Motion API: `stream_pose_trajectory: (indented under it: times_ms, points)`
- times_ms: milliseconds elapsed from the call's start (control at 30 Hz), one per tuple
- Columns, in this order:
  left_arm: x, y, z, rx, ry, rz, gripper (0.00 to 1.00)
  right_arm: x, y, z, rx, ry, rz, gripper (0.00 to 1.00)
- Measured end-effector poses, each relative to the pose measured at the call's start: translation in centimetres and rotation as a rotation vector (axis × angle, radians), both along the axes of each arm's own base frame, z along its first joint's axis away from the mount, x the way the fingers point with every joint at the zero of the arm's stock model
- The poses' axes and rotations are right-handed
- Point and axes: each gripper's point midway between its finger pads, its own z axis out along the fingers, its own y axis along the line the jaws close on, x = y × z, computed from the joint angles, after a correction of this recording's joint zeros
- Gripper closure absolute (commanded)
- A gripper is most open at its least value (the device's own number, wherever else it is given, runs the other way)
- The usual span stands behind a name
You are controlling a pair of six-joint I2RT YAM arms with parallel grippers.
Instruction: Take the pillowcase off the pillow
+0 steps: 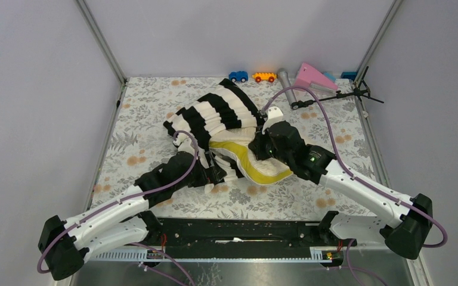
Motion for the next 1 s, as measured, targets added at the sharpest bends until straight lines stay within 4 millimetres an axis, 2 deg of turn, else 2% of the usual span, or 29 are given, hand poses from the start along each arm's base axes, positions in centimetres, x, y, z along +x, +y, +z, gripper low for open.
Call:
stream_pose_trajectory:
  times_ms: [100,200,400,467,533,600,733,800,833,1000]
  points:
    - [0.7,0.4,-0.3,0.035,-0.025,0.020,0.01,-0.3,0.1,0.0,0.007,0.009,0.012,1.00]
    - [2.2,1.2,-0.2,0.077,-0.056,0.059,0.01,-0.5,0.0,0.2,0.013,0.013,0.012,1.00]
    - [7.8,4.7,-0.9,0.081,-0.056,0.236,0.04,-1.4,-1.1,1.4,0.028,0.003,0.008,1.00]
    - [9.0,5.7,-1.8,0.080,-0.037,0.273,0.14,-1.8,-1.7,2.3,0.044,-0.014,0.003,1.00]
    - [9.8,6.3,-2.6,0.075,-0.023,0.286,0.34,-2.2,-2.5,3.4,0.057,-0.034,-0.009,1.00]
    - [10.2,6.6,-2.7,0.058,-0.018,0.301,0.46,-2.3,-3.4,4.1,0.055,-0.051,-0.030,1.00]
    - [11.5,9.3,-1.8,0.011,-0.053,0.393,0.80,-2.3,-5.7,4.8,0.028,-0.087,-0.105,1.00]
    - [11.6,10.3,-0.7,-0.018,-0.087,0.432,0.96,-2.3,-7.1,5.5,0.028,-0.122,-0.155,1.00]
    - [11.5,10.5,0.0,-0.035,-0.107,0.442,1.00,-2.3,-7.7,5.8,0.035,-0.142,-0.178,1.00]
    - [9.9,11.0,3.9,-0.098,-0.195,0.453,1.00,-3.4,-11.2,6.4,0.085,-0.237,-0.254,1.00]
